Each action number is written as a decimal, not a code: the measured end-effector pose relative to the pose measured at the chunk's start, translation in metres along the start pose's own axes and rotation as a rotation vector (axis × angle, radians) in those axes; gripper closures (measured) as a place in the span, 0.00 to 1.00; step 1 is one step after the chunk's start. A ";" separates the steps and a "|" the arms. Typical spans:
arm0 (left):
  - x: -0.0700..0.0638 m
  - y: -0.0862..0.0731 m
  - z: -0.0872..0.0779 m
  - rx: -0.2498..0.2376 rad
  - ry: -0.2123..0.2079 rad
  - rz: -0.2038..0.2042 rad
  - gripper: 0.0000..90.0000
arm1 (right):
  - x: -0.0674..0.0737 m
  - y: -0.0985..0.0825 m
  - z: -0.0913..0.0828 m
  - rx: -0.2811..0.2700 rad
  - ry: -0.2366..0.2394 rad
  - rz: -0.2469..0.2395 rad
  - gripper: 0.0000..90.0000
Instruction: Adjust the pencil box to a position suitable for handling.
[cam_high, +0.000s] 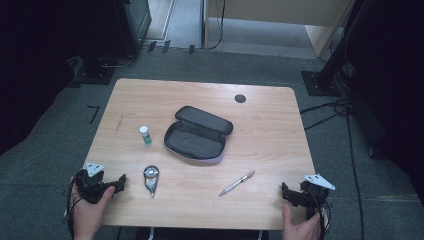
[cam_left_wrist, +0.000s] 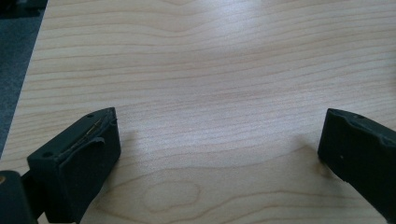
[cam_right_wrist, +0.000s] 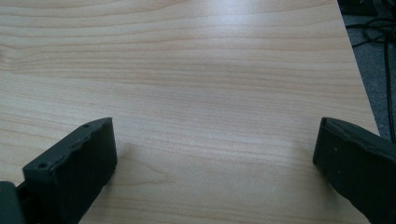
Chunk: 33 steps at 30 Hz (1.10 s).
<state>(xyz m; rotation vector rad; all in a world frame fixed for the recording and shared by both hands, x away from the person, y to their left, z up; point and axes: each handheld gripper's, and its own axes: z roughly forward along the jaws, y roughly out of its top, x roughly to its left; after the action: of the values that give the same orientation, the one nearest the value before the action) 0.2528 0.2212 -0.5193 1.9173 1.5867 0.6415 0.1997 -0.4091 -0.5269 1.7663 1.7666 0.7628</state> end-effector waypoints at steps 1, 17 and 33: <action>0.000 0.000 0.000 0.000 0.000 0.000 0.00 | 0.000 0.000 0.000 -0.001 0.000 -0.002 0.00; 0.000 0.000 0.000 0.000 0.001 0.000 0.00 | 0.003 -0.004 -0.005 -0.019 0.015 -0.009 0.09; 0.000 0.000 0.000 0.002 -0.003 0.004 0.00 | 0.014 0.006 -0.023 -0.072 -0.020 -0.003 0.15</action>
<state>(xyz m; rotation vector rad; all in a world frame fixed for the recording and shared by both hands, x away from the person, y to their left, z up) 0.2527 0.2210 -0.5191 1.9227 1.5826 0.6381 0.1872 -0.3953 -0.5062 1.7179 1.7071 0.7947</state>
